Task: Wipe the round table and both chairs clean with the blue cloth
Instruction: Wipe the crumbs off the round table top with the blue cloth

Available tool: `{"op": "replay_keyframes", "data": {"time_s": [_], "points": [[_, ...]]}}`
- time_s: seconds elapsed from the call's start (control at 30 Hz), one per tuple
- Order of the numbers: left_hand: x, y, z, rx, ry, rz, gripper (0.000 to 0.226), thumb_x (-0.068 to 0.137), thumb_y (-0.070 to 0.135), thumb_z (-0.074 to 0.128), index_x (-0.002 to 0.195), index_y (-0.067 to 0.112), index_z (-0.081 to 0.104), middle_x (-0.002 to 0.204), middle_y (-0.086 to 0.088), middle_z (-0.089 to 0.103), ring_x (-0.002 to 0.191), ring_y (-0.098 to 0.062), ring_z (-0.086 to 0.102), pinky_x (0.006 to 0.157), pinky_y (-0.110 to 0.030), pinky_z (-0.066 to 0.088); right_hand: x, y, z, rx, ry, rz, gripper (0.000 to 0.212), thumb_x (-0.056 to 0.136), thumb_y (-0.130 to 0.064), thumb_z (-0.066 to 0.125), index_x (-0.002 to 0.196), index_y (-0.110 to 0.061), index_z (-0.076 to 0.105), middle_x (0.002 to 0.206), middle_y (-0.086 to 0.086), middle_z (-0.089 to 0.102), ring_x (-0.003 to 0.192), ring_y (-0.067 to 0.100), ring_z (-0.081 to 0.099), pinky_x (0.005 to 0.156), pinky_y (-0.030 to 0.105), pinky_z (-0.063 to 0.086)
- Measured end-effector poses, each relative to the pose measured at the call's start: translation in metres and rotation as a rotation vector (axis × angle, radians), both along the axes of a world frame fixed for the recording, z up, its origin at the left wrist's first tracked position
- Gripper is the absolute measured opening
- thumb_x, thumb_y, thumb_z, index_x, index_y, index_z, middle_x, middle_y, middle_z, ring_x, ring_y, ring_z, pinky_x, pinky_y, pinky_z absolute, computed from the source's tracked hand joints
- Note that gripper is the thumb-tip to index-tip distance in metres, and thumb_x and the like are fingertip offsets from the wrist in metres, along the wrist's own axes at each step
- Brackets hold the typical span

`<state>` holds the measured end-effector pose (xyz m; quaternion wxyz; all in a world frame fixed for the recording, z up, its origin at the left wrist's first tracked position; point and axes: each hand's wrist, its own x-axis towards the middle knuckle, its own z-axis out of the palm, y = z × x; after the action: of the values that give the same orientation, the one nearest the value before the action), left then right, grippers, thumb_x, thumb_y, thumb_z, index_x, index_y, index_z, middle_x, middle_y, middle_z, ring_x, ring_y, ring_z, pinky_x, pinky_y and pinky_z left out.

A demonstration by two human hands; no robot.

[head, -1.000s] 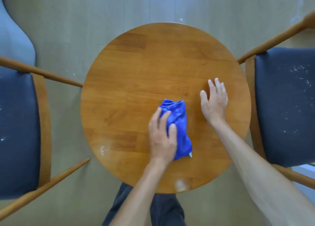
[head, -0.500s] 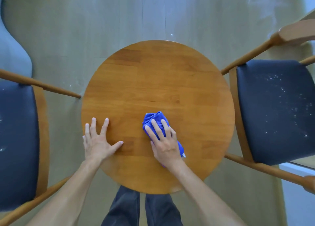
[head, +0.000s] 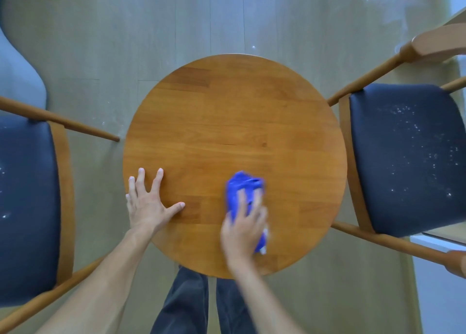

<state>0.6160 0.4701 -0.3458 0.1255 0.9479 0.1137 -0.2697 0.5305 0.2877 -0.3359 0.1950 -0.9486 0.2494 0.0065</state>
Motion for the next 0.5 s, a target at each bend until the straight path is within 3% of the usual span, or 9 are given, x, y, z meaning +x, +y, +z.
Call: {"op": "replay_keyframes", "data": {"time_s": [0.1,0.23,0.3,0.37,0.43,0.5], "points": [[-0.001,0.001,0.002,-0.020,-0.013,0.000,0.105,0.067,0.058,0.077,0.151,0.037,0.018,0.161,-0.003,-0.005,0.148,-0.027,-0.008,0.118,-0.053,0.014,-0.061,0.053,-0.005,0.059,0.017,0.529,0.059,0.069,-0.006,0.065,0.124,-0.027,0.059,0.145,0.005,0.046,0.108,0.033,0.056,0.074,0.038,0.051],[-0.002,0.002,0.004,-0.030,-0.019,0.002,0.105,0.067,0.059,0.077,0.151,0.037,0.018,0.161,-0.002,-0.005,0.148,-0.027,-0.009,0.118,-0.053,0.012,-0.092,-0.047,-0.011,0.015,-0.007,0.830,0.056,0.068,-0.001,0.063,0.117,-0.028,0.065,0.143,0.002,0.048,0.104,0.032,0.057,0.072,0.035,0.050],[-0.003,0.002,0.004,-0.043,-0.015,0.009,0.105,0.068,0.059,0.076,0.151,0.038,0.017,0.161,-0.002,-0.006,0.148,-0.026,-0.010,0.118,-0.053,0.010,-0.091,-0.120,-0.004,-0.053,0.020,0.707,0.069,0.058,0.001,0.076,0.121,-0.024,0.059,0.142,0.008,0.044,0.106,0.037,0.055,0.076,0.040,0.050],[-0.003,0.001,0.003,-0.051,-0.004,0.010,0.105,0.068,0.060,0.075,0.152,0.038,0.015,0.161,-0.002,-0.008,0.148,-0.026,-0.012,0.119,-0.052,0.007,-0.082,-0.173,-0.001,-0.109,0.067,0.366,0.074,0.058,0.002,0.081,0.126,-0.013,0.055,0.141,0.020,0.043,0.103,0.044,0.054,0.081,0.049,0.049],[-0.002,0.001,0.001,-0.043,-0.006,0.001,0.105,0.069,0.060,0.075,0.152,0.038,0.014,0.161,-0.003,-0.008,0.147,-0.027,-0.012,0.119,-0.052,0.006,-0.059,-0.181,-0.001,-0.090,0.096,-0.065,0.062,0.067,0.005,0.075,0.126,-0.002,0.057,0.141,0.028,0.042,0.104,0.051,0.053,0.088,0.055,0.044],[-0.003,0.001,-0.001,-0.034,-0.009,-0.005,0.105,0.069,0.061,0.074,0.152,0.038,0.014,0.161,-0.003,-0.009,0.147,-0.028,-0.012,0.118,-0.053,0.006,-0.033,-0.142,-0.003,-0.083,0.074,-0.338,0.057,0.073,0.004,0.070,0.128,0.000,0.056,0.142,0.028,0.039,0.107,0.052,0.050,0.092,0.055,0.041]]}}
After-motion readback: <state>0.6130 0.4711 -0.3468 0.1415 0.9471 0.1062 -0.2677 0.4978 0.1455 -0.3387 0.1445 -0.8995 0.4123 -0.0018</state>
